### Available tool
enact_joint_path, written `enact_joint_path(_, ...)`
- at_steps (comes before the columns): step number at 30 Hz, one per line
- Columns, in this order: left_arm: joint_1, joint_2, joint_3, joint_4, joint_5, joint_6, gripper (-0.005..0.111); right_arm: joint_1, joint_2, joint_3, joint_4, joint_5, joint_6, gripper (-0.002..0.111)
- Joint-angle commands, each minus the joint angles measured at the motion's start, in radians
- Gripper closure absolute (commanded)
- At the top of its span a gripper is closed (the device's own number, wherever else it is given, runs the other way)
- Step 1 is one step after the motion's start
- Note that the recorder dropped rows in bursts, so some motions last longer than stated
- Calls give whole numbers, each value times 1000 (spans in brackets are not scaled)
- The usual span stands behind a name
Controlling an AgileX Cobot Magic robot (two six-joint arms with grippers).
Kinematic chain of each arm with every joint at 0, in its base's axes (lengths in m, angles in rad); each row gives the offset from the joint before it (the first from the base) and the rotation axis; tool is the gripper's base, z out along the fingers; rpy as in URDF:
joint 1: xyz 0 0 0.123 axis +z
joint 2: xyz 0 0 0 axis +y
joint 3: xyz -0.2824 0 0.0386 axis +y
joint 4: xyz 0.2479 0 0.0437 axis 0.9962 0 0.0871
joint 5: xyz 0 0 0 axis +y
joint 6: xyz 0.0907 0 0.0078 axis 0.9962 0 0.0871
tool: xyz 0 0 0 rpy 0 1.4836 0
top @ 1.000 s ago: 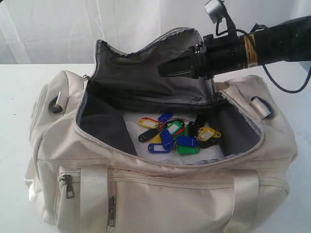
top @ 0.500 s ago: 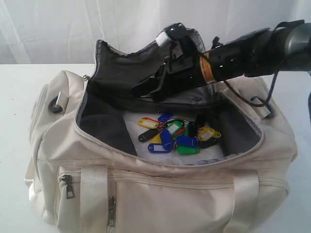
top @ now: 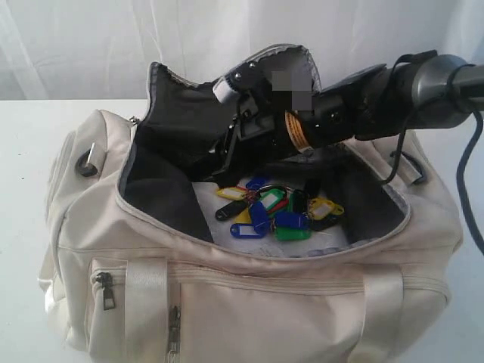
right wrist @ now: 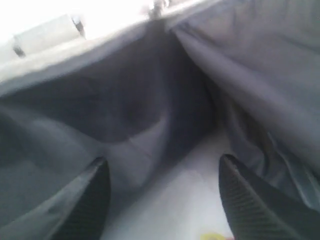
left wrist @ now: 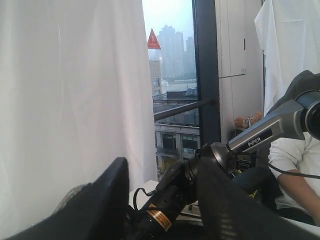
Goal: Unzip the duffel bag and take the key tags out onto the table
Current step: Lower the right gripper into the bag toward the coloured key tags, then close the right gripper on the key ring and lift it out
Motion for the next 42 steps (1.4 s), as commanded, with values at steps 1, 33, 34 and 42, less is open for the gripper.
enact_joint_path(1, -1, -5, 55, -10, 24, -86, 59, -6, -2, 67, 5, 175, -177, 48)
enact_joint_path(33, -1, -5, 112, 51, 34, -90, 59, -6, -179, 221, 5, 278, 56, 49)
enact_joint_path(34, -1, -5, 112, 51, 34, -90, 59, -6, -179, 237, 5, 300, 56, 49)
enact_joint_path(42, -1, -5, 112, 51, 34, -90, 59, -6, -177, 353, 5, 334, 78, 49)
